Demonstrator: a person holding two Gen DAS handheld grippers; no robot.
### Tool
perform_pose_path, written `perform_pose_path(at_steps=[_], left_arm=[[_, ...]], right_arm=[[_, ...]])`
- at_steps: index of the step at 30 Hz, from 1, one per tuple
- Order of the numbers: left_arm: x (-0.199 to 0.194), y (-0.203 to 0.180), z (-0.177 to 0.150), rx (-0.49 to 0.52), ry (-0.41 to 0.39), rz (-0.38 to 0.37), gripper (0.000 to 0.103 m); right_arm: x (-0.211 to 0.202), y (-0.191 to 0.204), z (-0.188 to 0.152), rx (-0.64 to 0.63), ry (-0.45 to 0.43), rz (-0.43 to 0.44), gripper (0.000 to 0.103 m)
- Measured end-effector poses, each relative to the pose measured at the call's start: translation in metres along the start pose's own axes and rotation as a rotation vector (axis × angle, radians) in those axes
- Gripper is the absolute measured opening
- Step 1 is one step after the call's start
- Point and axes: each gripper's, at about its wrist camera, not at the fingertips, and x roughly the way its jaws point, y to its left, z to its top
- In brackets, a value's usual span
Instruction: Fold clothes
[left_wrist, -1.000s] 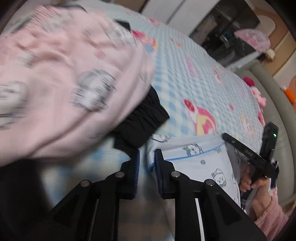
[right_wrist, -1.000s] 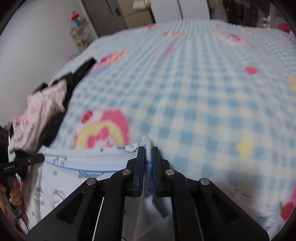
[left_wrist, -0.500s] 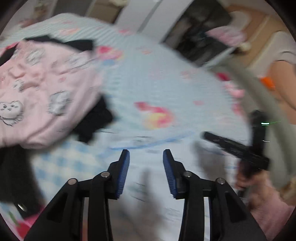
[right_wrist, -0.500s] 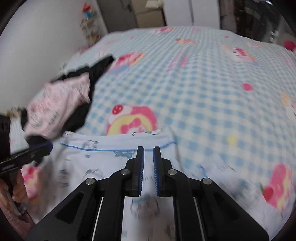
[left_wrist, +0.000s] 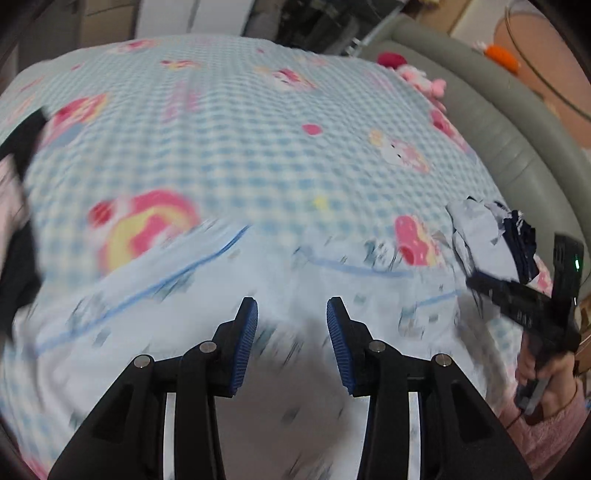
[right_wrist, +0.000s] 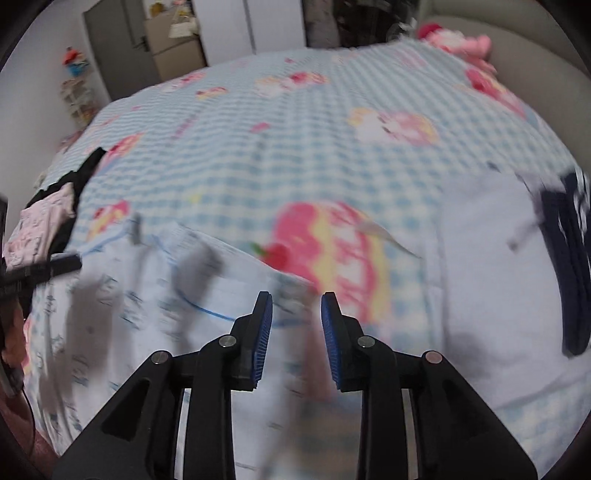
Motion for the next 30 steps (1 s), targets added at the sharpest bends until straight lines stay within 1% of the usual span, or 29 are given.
perform_pose_path(at_steps=[2,3,4,5,6,7,8,10,11,12,13,14,15,16,17,20,23,24,25,26,27,28,29,30], left_arm=[[0.024,-0.014,0.017,0.047,0.033,0.035,0.041],[0.039,-0.02,0.024,0.074,0.056,0.066,0.041],[0.053,-0.025,0.029,0.096,0.083,0.091,0.041],[0.064,-0.026,0.032,0.104,0.112,0.099,0.041],[0.075,-0.027,0.034,0.112,0.14,0.107,0.041],[0.085,-0.027,0.037,0.117,0.166,0.112,0.041],[0.093,-0.027,0.037,0.106,0.18,0.1,0.041],[0.098,-0.028,0.036,0.095,0.18,0.056,0.038],[0.099,-0.029,0.035,0.095,0.175,0.043,0.035],[0.099,-0.031,0.033,0.105,0.172,0.054,0.022],[0.1,-0.033,0.032,0.116,0.169,0.065,0.016],[0.1,-0.034,0.03,0.123,0.163,0.074,0.013],[0.097,-0.033,0.03,0.118,0.151,0.075,0.012],[0.094,-0.032,0.03,0.112,0.138,0.077,0.012],[0.091,-0.031,0.029,0.107,0.125,0.078,0.012],[0.08,-0.028,0.029,0.091,0.081,0.079,0.011],[0.071,-0.02,0.035,0.072,0.044,0.074,0.011],[0.07,-0.018,0.036,0.066,0.035,0.074,0.011],[0.07,-0.017,0.037,0.06,0.033,0.073,0.011],[0.073,-0.016,0.037,0.057,0.04,0.082,0.005],[0.08,-0.015,0.036,0.055,0.062,0.089,0.006],[0.087,-0.014,0.035,0.053,0.084,0.096,0.006],[0.094,-0.013,0.033,0.051,0.105,0.104,0.008],[0.1,-0.013,0.032,0.05,0.121,0.109,0.008]], right_arm=[[0.01,-0.014,-0.003,0.05,0.033,0.065,0.029],[0.014,-0.02,-0.005,0.074,0.049,0.096,0.031],[0.018,-0.023,-0.005,0.089,0.057,0.118,0.037],[0.021,-0.025,-0.006,0.103,0.064,0.141,0.042],[0.023,-0.023,-0.006,0.093,0.056,0.165,0.046],[0.025,-0.02,-0.005,0.083,0.049,0.189,0.055],[0.028,-0.015,-0.005,0.065,0.051,0.212,0.065],[0.034,-0.003,-0.004,0.025,0.055,0.241,0.067],[0.036,0.003,-0.003,0.003,0.056,0.248,0.067],[0.036,0.006,-0.003,-0.013,0.037,0.24,0.067],[0.035,0.01,-0.002,-0.03,0.019,0.233,0.066],[0.035,0.014,-0.002,-0.047,0.003,0.224,0.054],[0.04,0.014,-0.002,-0.05,0.012,0.201,0.041],[0.046,0.009,-0.002,-0.033,0.031,0.176,0.015],[0.047,0.003,-0.005,-0.01,0.033,0.172,0.007],[0.032,-0.011,-0.009,0.004,-0.013,0.183,0.003],[0.011,-0.022,-0.01,0.018,-0.072,0.173,0.002],[0.007,-0.028,-0.01,0.04,-0.091,0.157,0.002],[0.003,-0.035,-0.011,0.062,-0.11,0.141,0.002],[0.0,-0.041,-0.011,0.085,-0.129,0.126,0.002],[-0.003,-0.048,-0.011,0.108,-0.145,0.11,0.002],[0.007,-0.056,-0.013,0.137,-0.108,0.098,0.002],[0.016,-0.063,-0.014,0.166,-0.072,0.086,0.003],[0.021,-0.067,-0.016,0.178,-0.049,0.076,0.004]])
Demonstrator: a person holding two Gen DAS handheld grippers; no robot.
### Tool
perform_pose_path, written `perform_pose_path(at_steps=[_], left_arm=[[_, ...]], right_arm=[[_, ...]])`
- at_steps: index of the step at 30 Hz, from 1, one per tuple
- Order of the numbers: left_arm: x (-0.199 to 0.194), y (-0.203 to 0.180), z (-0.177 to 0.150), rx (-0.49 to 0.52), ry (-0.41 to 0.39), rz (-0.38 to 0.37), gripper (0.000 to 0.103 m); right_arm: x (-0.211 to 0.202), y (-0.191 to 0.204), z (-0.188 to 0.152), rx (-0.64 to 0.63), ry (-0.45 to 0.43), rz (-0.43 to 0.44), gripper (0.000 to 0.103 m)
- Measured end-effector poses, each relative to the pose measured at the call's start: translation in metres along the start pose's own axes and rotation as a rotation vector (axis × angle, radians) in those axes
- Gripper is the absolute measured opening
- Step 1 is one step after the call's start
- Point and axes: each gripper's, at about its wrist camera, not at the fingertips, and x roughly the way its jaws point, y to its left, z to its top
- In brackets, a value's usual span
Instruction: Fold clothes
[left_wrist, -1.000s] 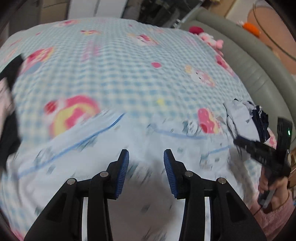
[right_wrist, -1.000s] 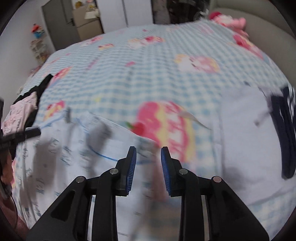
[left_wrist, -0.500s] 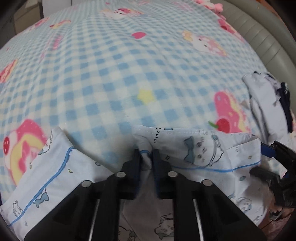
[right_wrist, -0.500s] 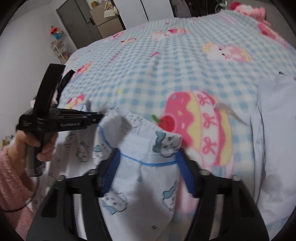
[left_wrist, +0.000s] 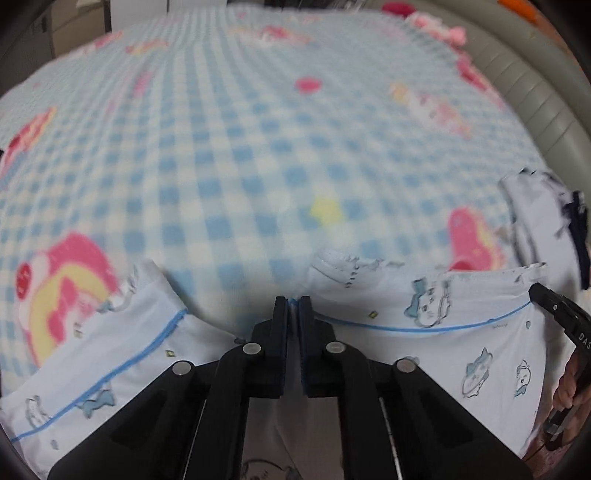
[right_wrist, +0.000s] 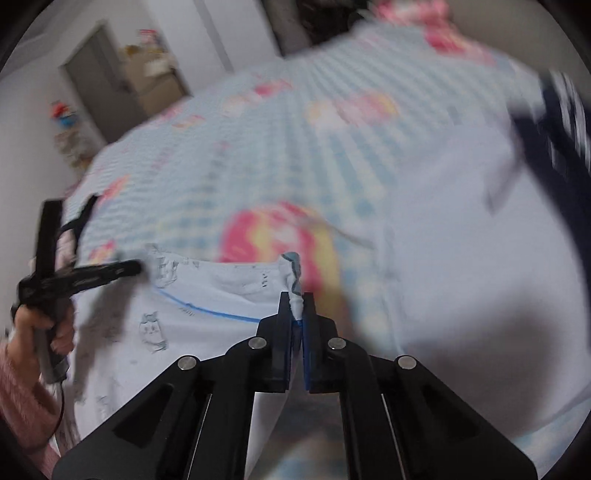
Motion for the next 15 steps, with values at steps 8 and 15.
perform_pose_path(at_steps=[8,15], left_arm=[[-0.007,-0.003,0.008,0.019,-0.021,-0.087,0.049],[-0.026,-0.017,0.021,0.057,-0.131,-0.072,0.004]], right_arm=[[-0.006,0.012,0.003,-0.06,-0.018,0.018,0.061],[-0.003,0.002,0.003,-0.018,-0.069,0.041,0.002]])
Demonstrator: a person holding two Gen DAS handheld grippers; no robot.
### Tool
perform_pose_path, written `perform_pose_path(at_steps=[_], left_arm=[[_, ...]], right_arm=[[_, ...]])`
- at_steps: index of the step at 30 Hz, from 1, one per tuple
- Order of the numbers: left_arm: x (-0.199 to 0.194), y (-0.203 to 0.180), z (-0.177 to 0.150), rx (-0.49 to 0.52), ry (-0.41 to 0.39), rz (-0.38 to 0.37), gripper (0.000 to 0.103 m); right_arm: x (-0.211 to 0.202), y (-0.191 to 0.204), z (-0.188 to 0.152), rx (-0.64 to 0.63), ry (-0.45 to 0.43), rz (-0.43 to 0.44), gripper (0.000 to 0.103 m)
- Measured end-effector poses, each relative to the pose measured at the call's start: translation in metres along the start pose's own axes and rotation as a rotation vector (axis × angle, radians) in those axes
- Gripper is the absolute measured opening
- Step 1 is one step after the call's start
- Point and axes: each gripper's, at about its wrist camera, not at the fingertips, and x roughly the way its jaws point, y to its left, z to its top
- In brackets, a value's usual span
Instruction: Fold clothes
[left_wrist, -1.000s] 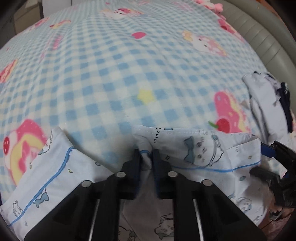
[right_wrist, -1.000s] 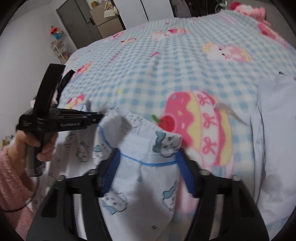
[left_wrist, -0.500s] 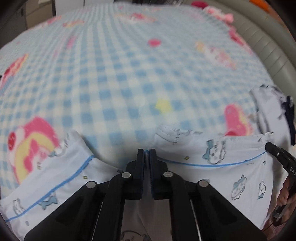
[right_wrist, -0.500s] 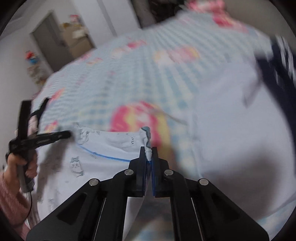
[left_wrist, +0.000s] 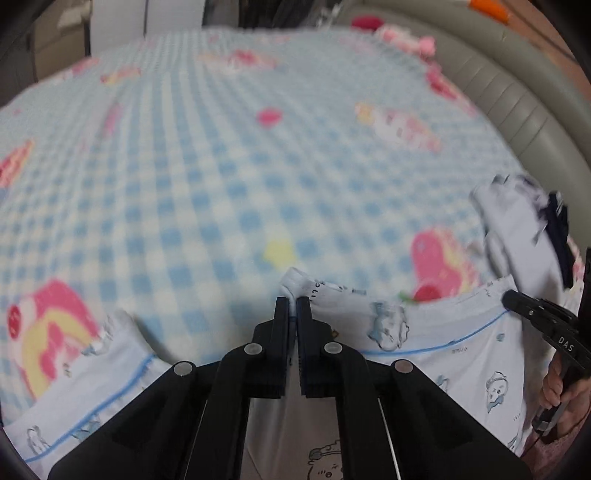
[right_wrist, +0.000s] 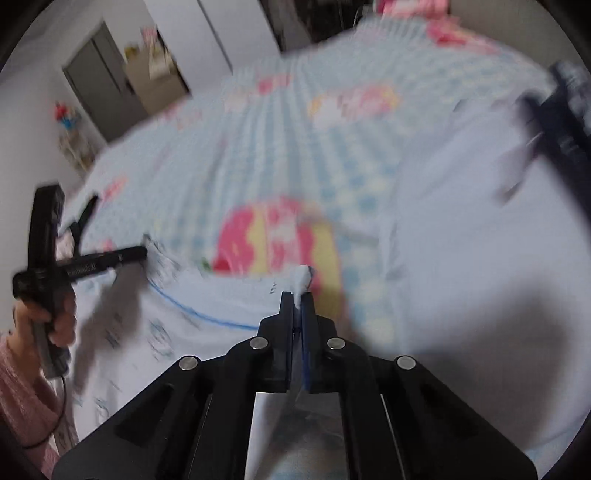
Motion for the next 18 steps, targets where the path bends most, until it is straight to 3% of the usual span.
perform_pose_path(at_steps=[2,8,12,15,17,18], left_arm=[[-0.002,0.008,0.007,-0.027,-0.019,-0.011,0.004],[0.033,0.004,0.016,-0.048,0.018,0.011,0.004],[0.061,0.0,0.018,-0.039,0.115,0.066,0.009],[0.037,0.004,0.026,-0.084,0.094,0.04,0.016],[0.018,0.007,0.031,-0.113,0.071,0.023,0.027],[-0.005,0.007,0.031,-0.125,0.019,0.019,0.028]], right_arm=[[-0.012,-0.003,0.002,-0.001,-0.052,0.0,0.001],[0.008,-0.013,0.001,0.048,-0.045,-0.067,0.001],[0.034,-0.019,-0.004,0.024,0.037,-0.139,0.002],[0.042,-0.013,-0.006,0.003,0.07,-0.172,0.006],[0.023,-0.013,-0.002,0.033,0.026,-0.17,0.017],[0.009,-0.013,-0.001,0.058,-0.022,-0.165,0.021]])
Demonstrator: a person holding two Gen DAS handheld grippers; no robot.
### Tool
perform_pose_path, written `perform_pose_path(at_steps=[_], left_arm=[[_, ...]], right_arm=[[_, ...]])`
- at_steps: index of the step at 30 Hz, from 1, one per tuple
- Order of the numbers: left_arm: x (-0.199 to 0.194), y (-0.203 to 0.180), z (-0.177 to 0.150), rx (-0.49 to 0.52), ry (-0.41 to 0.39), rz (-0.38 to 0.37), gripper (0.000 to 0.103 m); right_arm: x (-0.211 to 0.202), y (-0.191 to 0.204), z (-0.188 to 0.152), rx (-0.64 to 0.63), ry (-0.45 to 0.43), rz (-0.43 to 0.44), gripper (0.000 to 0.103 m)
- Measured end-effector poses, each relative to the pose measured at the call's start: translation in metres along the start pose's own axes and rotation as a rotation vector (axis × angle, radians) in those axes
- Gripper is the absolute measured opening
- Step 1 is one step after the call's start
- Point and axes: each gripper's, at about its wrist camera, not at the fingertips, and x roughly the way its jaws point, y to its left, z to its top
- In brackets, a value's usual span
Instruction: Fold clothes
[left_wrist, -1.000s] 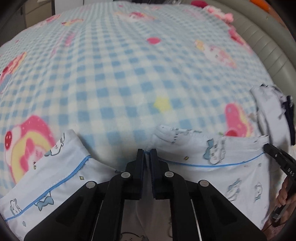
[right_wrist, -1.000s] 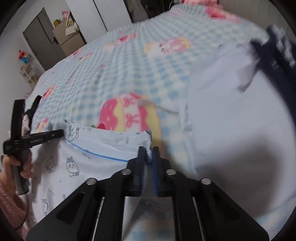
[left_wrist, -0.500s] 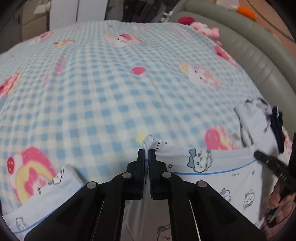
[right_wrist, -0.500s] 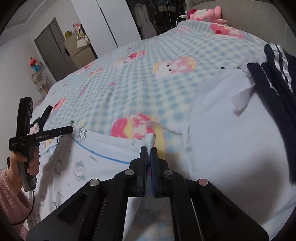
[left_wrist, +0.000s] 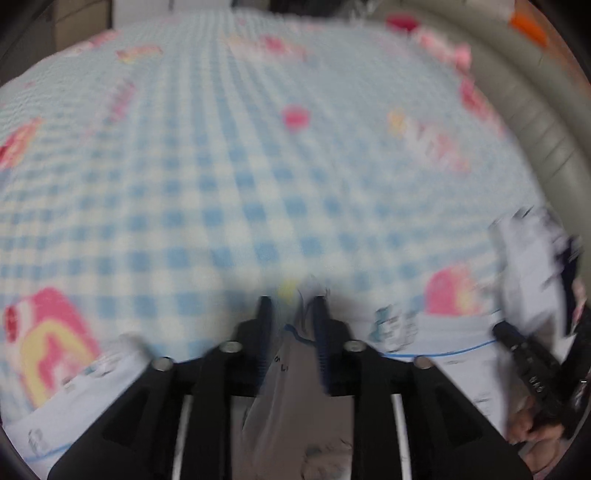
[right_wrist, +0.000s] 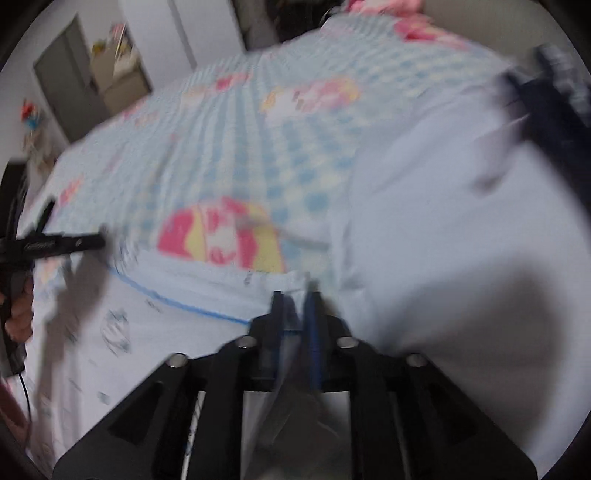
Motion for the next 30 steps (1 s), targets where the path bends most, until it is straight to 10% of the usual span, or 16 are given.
perform_pose_path(at_steps=[4,15,24,30], left_arm=[[-0.088,-0.003,-0.043,0.003,-0.107,-0.027,0.028],[-0.19,0.038,-0.271,-0.22,-0.177,0.048,0.027],[-0.181,0.042,-0.326,-0.319,-0.15,-0.121,0.028],[-0.176,0.049,-0.34,-0.322,-0.129,0.003,0.026]], right_arm=[[-0.06,0.004,-0.004,0.021,-0.104,0.061,0.032],[-0.142,0.081,-0.135,-0.025,-0.004,0.2,0.035],[-0.178,0.106,-0.184,-0.093,-0.012,0.269,0.035],[-0.164,0.111,-0.206,-0.18,0.024,0.165,0.035]])
